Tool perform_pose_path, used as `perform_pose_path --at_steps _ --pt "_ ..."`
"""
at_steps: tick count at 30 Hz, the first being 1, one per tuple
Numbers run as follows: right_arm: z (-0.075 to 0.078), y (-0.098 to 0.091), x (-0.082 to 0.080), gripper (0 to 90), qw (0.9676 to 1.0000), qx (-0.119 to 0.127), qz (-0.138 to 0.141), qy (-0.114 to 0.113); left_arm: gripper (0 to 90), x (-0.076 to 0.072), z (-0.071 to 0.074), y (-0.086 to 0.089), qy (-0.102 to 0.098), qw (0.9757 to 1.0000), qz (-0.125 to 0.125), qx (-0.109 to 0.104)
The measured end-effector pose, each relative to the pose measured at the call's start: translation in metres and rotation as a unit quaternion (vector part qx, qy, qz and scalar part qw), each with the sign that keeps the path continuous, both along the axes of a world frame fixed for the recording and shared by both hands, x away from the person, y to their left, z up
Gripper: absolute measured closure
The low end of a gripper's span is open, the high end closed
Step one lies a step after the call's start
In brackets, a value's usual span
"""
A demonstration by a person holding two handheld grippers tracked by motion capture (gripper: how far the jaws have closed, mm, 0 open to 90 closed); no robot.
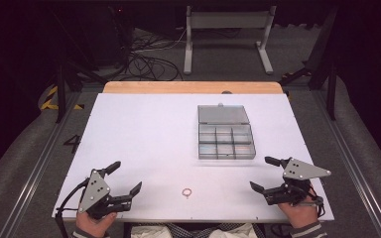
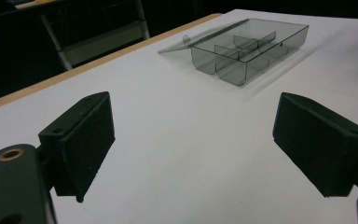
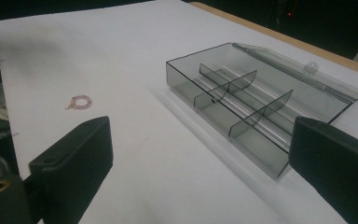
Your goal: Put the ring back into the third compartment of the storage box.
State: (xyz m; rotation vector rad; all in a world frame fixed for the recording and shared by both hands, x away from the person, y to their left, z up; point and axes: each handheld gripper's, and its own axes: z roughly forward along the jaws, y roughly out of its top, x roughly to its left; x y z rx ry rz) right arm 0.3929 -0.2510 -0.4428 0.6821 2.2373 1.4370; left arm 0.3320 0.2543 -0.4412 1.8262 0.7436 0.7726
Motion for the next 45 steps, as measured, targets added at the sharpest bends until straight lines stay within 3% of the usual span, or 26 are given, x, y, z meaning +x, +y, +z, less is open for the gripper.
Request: perform_pose_path --at_steps 6,8,11,20,30,35,39,45 --pt "0.002 -0.001 -0.001 9.2 1.0000 0.005 0.001 0.001 13.2 -0.001 0.001 0.000 0.004 1.0000 0.001 -0.004" --pt "0.002 -0.001 -0.001 9.7 1.0000 0.004 0.001 0.001 13.2 0.000 0.001 0.001 0.022 0.9997 -0.001 -0.013" --pt "0.003 0.000 -0.002 10.5 1.0000 0.002 0.002 0.002 13.1 0.001 0.001 0.002 0.030 0.9994 -0.005 -0.015" --pt "0.005 0.002 -0.002 13.0 1.0000 -0.007 0.005 0.001 13.2 -0.002 0.001 -0.001 0.013 0.9999 -0.008 0.000" --pt "0.009 0.006 0.000 13.7 0.9999 -0.009 0.008 0.003 13.1 -0.002 0.001 0.000 0.019 0.9998 -0.006 -0.005" --pt "0.016 0.017 0.004 13.7 0.9997 -0.011 0.020 0.007 13.0 -0.001 0.000 0.002 0.022 0.9996 -0.004 -0.015" --pt "0.018 0.024 0.009 13.7 0.9991 0.004 0.036 0.020 13.0 -0.001 0.000 0.002 0.021 0.9997 -0.005 -0.008" --pt "0.022 0.038 0.013 13.7 0.9986 0.000 0.048 0.023 13.0 0.000 0.000 0.002 0.021 0.9997 -0.005 -0.007"
